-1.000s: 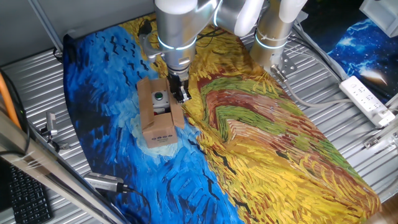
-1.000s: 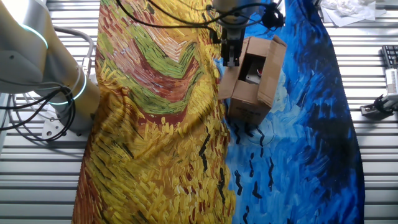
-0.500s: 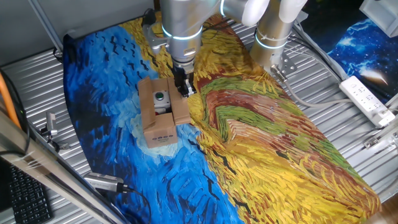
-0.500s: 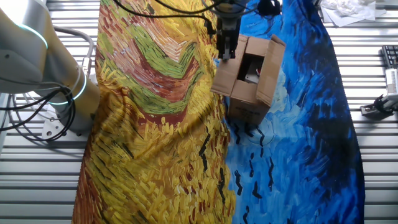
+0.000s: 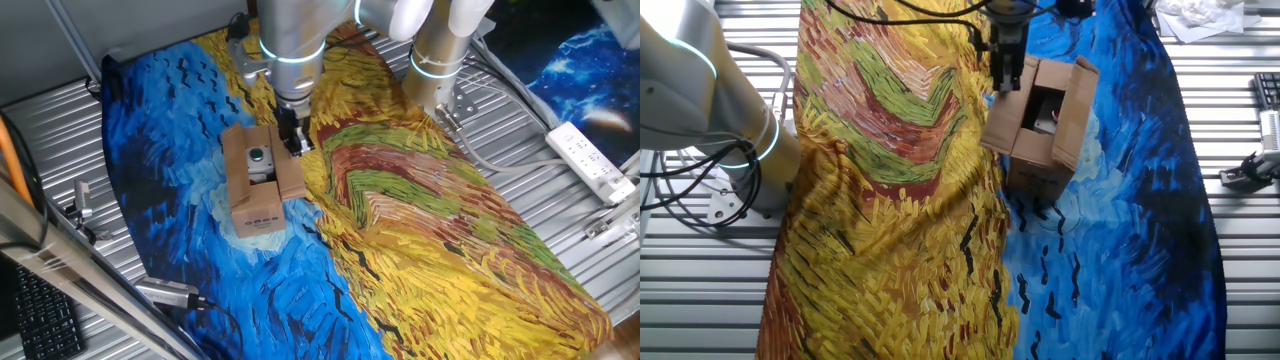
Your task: Open a box
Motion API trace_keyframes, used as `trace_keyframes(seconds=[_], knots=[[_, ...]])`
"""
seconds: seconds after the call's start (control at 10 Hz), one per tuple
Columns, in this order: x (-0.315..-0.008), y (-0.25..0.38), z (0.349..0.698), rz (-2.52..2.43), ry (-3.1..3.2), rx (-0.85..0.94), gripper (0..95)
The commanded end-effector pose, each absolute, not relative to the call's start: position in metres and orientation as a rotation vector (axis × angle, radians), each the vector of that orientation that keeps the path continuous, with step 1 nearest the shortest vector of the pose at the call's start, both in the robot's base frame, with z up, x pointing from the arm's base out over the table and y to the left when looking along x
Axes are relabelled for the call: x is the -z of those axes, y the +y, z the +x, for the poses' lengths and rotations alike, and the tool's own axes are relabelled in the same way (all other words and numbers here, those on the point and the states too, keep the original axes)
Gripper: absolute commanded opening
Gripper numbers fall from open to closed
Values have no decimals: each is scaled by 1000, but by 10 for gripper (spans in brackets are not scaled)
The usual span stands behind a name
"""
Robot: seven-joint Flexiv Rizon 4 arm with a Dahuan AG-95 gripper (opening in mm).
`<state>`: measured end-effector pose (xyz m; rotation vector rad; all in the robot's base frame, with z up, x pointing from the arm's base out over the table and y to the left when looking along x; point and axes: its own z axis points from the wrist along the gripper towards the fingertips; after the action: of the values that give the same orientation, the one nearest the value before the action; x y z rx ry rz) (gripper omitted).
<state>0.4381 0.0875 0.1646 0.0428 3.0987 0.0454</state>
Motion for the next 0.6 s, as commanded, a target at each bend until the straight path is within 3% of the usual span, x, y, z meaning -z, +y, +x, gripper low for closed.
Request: trace_keyframes(seconds=[0.1,0.6], knots=[[-165,83,446,29,3103,-49,0],[-158,76,462,-1,3103,-50,0]])
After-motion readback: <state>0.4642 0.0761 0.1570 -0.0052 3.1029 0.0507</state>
